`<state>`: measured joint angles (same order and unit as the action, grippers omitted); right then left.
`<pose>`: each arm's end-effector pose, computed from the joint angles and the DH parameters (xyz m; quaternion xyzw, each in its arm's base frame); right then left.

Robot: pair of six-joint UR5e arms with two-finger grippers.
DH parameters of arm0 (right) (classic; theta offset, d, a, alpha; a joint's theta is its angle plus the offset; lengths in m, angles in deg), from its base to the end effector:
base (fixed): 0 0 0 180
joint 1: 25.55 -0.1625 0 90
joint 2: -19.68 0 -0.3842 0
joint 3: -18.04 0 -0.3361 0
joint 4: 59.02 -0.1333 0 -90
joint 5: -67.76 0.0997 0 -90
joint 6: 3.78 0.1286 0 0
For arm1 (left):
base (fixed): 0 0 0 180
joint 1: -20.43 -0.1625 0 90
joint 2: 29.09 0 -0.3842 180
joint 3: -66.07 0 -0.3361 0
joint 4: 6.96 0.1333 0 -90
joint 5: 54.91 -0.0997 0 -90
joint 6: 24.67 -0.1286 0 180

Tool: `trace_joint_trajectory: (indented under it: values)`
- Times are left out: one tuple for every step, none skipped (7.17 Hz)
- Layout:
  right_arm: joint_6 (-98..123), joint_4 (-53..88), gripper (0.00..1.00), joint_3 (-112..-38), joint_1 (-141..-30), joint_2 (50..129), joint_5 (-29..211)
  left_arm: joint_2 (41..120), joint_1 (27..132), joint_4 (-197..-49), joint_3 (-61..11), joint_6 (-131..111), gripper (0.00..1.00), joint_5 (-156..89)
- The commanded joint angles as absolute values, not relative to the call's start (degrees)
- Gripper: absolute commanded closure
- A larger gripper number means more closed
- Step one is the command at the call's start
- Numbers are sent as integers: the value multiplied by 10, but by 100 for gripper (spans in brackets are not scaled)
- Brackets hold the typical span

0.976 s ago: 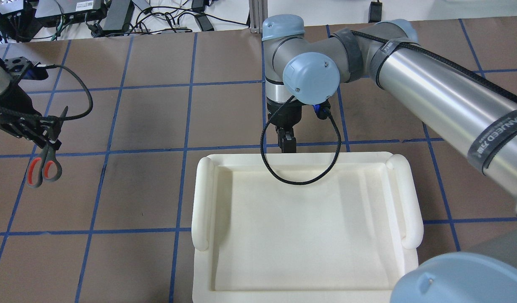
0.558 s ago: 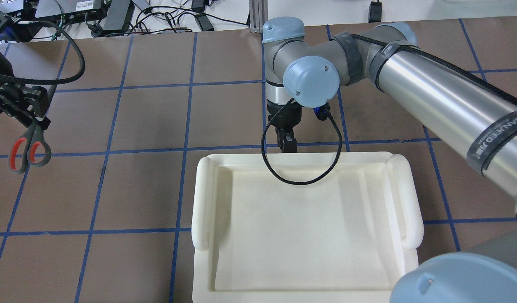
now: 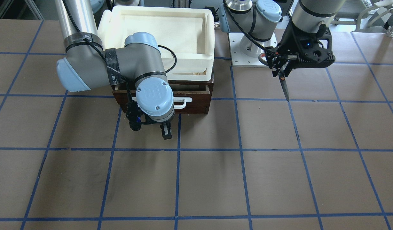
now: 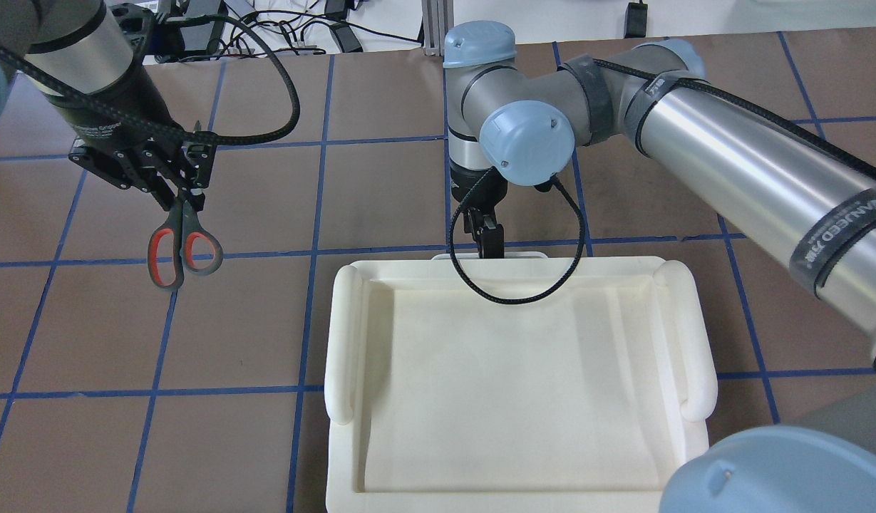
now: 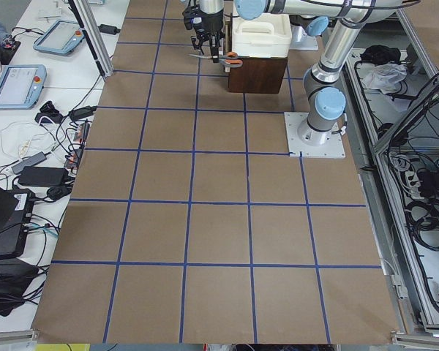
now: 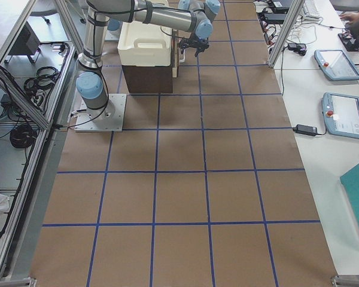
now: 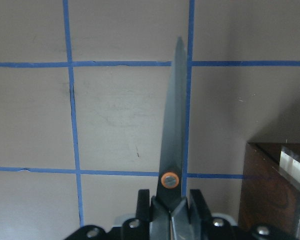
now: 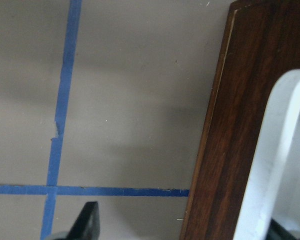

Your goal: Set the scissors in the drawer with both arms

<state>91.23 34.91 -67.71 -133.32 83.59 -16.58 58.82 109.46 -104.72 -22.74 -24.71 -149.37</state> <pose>0.3027 -0.4663 0.2301 -0.6218 -0.7660 -0.1267 0.1025 -0.1163 -0.4129 0.4301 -0.0066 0.9985 0.0394 0.0385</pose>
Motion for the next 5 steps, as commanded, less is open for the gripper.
trace_joint_trajectory:
  values:
    - [895,372,0,-673,-1333,828,-170,590,1106,-1045,-228,-241,97,-1476]
    - [886,384,0,-672,-1332,822,-172,590,1105,-1045,-227,-241,97,-1462]
    - [883,392,0,-667,-1332,815,-179,590,1105,-1045,-228,-240,97,-1461]
    - [883,392,0,-653,-1332,805,-183,590,1105,-1045,-228,-240,97,-1463]
    - [882,392,0,-641,-1331,797,-183,590,1105,-1045,-228,-239,97,-1465]
